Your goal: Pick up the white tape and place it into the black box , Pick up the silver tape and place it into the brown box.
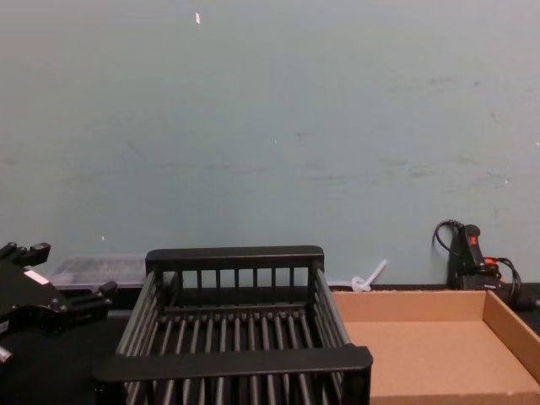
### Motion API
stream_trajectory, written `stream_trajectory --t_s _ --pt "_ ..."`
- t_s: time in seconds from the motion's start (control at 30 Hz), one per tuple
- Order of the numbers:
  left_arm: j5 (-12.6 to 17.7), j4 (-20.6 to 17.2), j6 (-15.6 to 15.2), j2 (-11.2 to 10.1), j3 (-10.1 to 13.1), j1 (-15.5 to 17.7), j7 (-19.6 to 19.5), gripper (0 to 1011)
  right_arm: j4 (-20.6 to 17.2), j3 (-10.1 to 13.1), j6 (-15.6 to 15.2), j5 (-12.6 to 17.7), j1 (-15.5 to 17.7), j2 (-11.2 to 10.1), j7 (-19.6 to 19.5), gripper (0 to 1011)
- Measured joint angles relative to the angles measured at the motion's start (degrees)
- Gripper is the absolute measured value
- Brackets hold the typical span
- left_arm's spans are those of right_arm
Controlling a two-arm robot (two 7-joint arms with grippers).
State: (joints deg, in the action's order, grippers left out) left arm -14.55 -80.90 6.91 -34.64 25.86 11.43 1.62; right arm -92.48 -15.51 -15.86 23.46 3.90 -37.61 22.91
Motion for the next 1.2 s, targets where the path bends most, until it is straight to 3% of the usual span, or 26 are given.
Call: stream_trajectory --t_s 0.13,0.33,0.67,0.87,1.2 --pt "0.00 0.00 0.00 0.00 0.00 0.00 0.00 1001 0.00 0.02 0.02 0.02 0.02 -0.03 -0.01 995" --pt "0.00 0.00 0.00 0.00 0.00 0.00 0.00 1001 -0.04 0.02 0.02 0.05 0.05 -0.04 -0.03 857" --pt "0.00 0.00 0.00 0.00 0.00 0.00 0.00 1001 -0.07 0.02 0.03 0.09 0.05 -0.05 -0.04 569" --pt "0.00 0.00 0.00 0.00 0.00 0.00 0.00 1001 -0.08 0.02 0.03 0.12 0.05 -0.04 -0.04 327" --pt "0.00 0.00 0.00 0.00 0.00 0.00 0.00 1001 -0.08 0.02 0.02 0.12 0.05 -0.04 -0.03 97"
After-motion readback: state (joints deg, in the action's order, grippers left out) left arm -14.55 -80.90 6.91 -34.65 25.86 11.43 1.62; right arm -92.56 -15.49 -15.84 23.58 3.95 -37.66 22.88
